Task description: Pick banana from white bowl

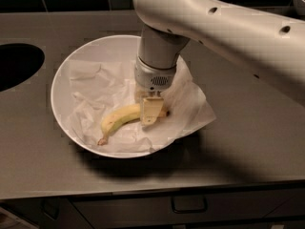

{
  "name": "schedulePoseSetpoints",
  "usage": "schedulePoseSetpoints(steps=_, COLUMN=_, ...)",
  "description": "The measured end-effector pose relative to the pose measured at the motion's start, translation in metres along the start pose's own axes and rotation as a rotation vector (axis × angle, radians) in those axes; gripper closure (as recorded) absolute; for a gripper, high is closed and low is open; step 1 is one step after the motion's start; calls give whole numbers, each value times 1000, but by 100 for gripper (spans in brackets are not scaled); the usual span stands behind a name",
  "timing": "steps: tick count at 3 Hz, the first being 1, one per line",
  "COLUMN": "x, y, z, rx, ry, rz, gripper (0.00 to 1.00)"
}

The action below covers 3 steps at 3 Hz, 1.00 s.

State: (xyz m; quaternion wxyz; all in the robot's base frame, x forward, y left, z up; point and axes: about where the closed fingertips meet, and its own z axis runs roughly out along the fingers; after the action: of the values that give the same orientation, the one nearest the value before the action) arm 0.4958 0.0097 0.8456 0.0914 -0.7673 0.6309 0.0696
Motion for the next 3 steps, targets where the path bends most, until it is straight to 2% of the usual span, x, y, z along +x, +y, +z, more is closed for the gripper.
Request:
schedulePoseSetpoints(steps=1, x=1, y=-1, z=2, rx=-3, ry=-2, rz=2, gripper=63)
schedulePoseSetpoints(steps=2, x=1, y=-1, z=2, rx=-3, ry=-2, rz=2, gripper=86)
schedulePoseSetpoints(steps=3, x=1, y=-1, z=2, rx=-3, ry=-2, rz=2, gripper=100)
